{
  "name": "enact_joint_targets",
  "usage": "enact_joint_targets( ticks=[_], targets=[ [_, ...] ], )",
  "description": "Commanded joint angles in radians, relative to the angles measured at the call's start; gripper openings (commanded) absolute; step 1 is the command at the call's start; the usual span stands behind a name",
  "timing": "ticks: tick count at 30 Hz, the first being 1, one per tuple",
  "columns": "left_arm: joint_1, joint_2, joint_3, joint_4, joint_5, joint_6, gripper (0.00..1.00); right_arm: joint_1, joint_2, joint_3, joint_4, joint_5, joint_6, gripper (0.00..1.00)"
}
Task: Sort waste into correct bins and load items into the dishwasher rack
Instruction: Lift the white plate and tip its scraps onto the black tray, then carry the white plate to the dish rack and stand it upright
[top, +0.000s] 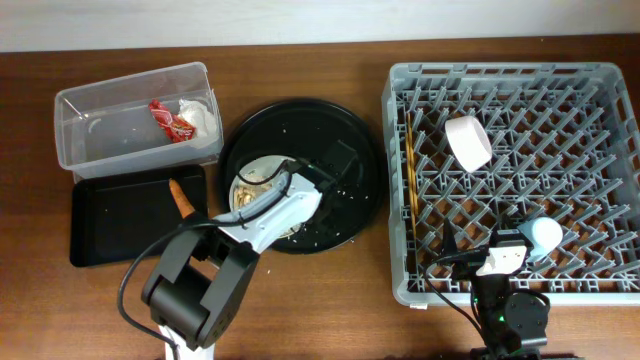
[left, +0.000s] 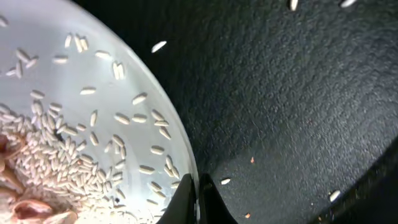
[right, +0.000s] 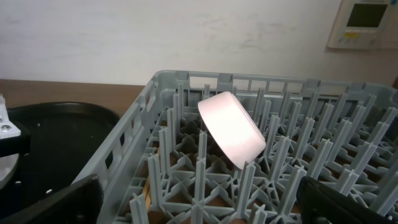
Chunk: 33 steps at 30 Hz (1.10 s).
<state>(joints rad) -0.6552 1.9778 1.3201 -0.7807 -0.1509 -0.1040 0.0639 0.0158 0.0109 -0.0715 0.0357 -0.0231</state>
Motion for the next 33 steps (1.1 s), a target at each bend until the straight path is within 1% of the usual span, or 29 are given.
enact_joint_targets(
  ticks=[1, 4, 5, 7, 8, 9, 12, 13, 14, 15, 18, 20, 21, 23, 24, 25, 27, 28, 31, 32, 33],
  targets=[
    [0.001, -0.003, 0.092, -0.092, -0.050, -0.044, 0.01, -0.007, -0.007, -0.005, -0.008, 0.001, 0.004, 0.98],
    [0.004, -0.100, 0.277, -0.245, -0.097, -0.072, 0.01, -0.007, -0.007, -0.005, -0.008, 0.001, 0.004, 0.98],
    [0.008, -0.136, 0.307, -0.276, -0.149, -0.133, 0.01, -0.007, -0.007, -0.005, -0.008, 0.001, 0.004, 0.98],
    [0.044, -0.213, 0.320, -0.296, -0.152, -0.208, 0.01, -0.007, -0.007, -0.005, -0.008, 0.001, 0.004, 0.98],
    [0.073, -0.241, 0.320, -0.306, -0.124, -0.225, 0.01, -0.007, -0.007, -0.005, -0.008, 0.001, 0.004, 0.98],
    [0.121, -0.268, 0.320, -0.325, -0.065, -0.234, 0.01, -0.007, -0.007, -0.005, -0.008, 0.001, 0.004, 0.98],
    [0.309, -0.294, 0.319, -0.394, 0.096, -0.243, 0.00, -0.007, -0.007, -0.005, -0.007, 0.001, 0.004, 0.98],
    [0.423, -0.294, 0.314, -0.414, 0.209, -0.207, 0.01, -0.007, -0.007, -0.005, -0.008, 0.001, 0.004, 0.98],
    [0.516, -0.294, 0.310, -0.414, 0.336, -0.135, 0.01, -0.007, -0.007, -0.005, -0.007, 0.001, 0.004, 0.98],
    [0.579, -0.294, 0.304, -0.410, 0.425, -0.088, 0.01, -0.007, -0.007, -0.005, -0.008, 0.001, 0.004, 0.98],
    [0.752, -0.294, 0.283, -0.402, 0.656, 0.065, 0.00, -0.007, -0.007, -0.005, -0.008, 0.001, 0.004, 0.98],
    [0.838, -0.294, 0.253, -0.388, 0.849, 0.214, 0.01, -0.007, -0.007, -0.005, -0.007, 0.001, 0.004, 0.98],
    [0.871, -0.295, 0.227, -0.378, 0.935, 0.266, 0.01, -0.007, -0.007, -0.005, -0.007, 0.001, 0.004, 0.98],
    [0.926, -0.295, 0.185, -0.376, 1.020, 0.318, 0.01, -0.007, -0.007, -0.005, -0.008, 0.001, 0.004, 0.98],
    [0.980, -0.296, 0.153, -0.378, 1.108, 0.367, 0.01, -0.007, -0.007, -0.005, -0.008, 0.001, 0.004, 0.98],
    [1.008, -0.296, 0.138, -0.386, 1.163, 0.402, 0.00, -0.007, -0.007, -0.005, -0.008, 0.001, 0.004, 0.98],
    [1.102, -0.296, 0.106, -0.444, 1.319, 0.527, 0.01, -0.007, -0.007, -0.005, -0.008, 0.001, 0.004, 0.98],
    [1.146, -0.297, 0.096, -0.479, 1.350, 0.563, 0.01, -0.007, -0.007, -0.005, -0.008, 0.001, 0.004, 0.98],
    [1.247, -0.303, 0.084, -0.587, 1.371, 0.655, 0.01, -0.007, -0.007, -0.005, -0.008, 0.001, 0.004, 0.98],
    [1.277, -0.307, 0.084, -0.632, 1.418, 0.706, 0.01, -0.007, -0.007, -0.005, -0.008, 0.001, 0.004, 0.98],
    [1.299, -0.311, 0.084, -0.692, 1.491, 0.798, 0.01, -0.007, -0.007, -0.005, -0.008, 0.001, 0.004, 0.98]
  ],
)
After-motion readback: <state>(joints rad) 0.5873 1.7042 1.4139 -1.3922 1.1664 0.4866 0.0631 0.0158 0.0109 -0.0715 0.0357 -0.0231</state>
